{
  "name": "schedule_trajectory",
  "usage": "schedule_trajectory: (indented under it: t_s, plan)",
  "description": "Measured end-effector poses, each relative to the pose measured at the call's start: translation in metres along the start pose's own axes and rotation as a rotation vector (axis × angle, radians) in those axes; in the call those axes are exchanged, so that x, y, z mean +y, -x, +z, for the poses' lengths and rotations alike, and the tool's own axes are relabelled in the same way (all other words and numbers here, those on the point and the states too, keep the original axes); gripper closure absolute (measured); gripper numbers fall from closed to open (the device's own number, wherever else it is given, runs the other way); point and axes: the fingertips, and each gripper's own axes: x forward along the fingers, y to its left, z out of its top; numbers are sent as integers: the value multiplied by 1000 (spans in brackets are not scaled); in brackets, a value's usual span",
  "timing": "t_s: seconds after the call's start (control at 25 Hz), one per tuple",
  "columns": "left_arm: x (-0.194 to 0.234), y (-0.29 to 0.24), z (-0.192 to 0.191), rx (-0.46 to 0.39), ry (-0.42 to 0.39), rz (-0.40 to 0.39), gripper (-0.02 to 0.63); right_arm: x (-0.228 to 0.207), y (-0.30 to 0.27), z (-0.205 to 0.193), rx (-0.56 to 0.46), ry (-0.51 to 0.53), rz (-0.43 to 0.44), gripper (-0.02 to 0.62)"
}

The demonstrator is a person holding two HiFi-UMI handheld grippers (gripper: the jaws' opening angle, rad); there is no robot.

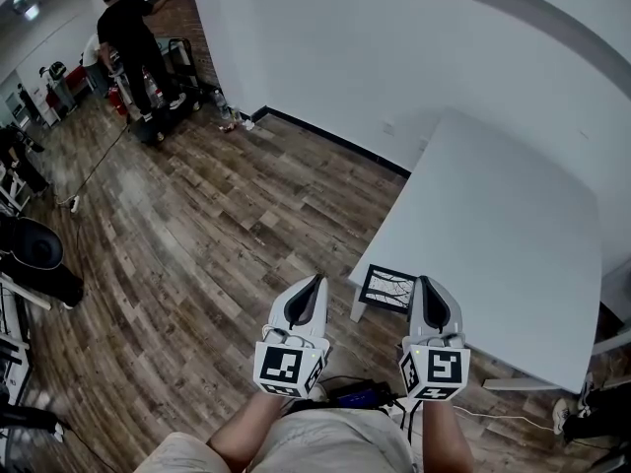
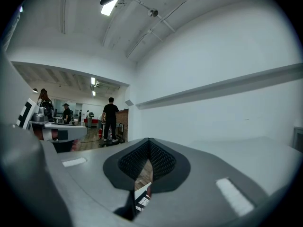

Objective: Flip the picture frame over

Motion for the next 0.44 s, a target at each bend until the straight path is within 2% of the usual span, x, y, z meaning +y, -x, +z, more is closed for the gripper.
schedule_trajectory:
  t_s: [0.44]
  plan:
    - [-1, 5, 3, -11, -1, 13, 604, -6, 2, -2, -7, 4, -6, 572]
